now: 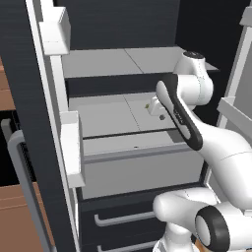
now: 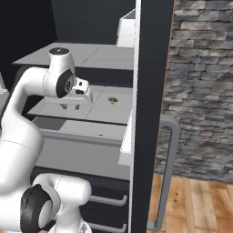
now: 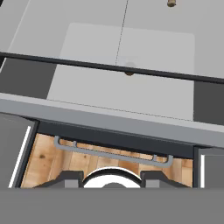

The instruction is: Fully open the fridge drawer.

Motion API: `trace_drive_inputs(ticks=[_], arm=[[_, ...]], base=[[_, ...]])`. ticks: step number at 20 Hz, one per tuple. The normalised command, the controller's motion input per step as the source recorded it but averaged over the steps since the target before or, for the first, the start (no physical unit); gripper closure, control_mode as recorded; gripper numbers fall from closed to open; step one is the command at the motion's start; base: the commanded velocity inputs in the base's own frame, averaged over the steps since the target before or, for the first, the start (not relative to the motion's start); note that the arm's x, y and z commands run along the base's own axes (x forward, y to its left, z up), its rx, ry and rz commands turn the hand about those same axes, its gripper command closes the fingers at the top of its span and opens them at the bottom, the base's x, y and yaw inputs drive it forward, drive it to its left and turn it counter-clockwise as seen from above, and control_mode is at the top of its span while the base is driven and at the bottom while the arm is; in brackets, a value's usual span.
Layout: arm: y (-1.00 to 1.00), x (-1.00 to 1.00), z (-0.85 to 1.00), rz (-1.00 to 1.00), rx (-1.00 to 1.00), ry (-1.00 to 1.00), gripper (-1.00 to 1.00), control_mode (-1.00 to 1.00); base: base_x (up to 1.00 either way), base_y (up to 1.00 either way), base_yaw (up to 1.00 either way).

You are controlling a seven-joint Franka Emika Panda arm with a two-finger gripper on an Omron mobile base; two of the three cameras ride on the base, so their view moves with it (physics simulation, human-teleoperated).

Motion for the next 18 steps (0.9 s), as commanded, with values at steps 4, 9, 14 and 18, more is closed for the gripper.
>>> trace_drive_inputs(ticks=[4,9,14,18], arm=[[0.00,-0.09,0.00,0.00,0.00,0.00,-1.00,-1.00],[0.00,0.00,0.00,0.00,0.00,0.00,-1.00,-1.00],[0.00,-0.06,0.00,0.00,0.00,0.00,-1.00,1.00],[0.00,0.00,0.00,0.00,0.00,0.00,-1.00,1.00]], base=[[0.00,0.00,0.00],[0.00,0.00,0.00],[-0.12,0.00,0.00],[-0.10,0.00,0.00]])
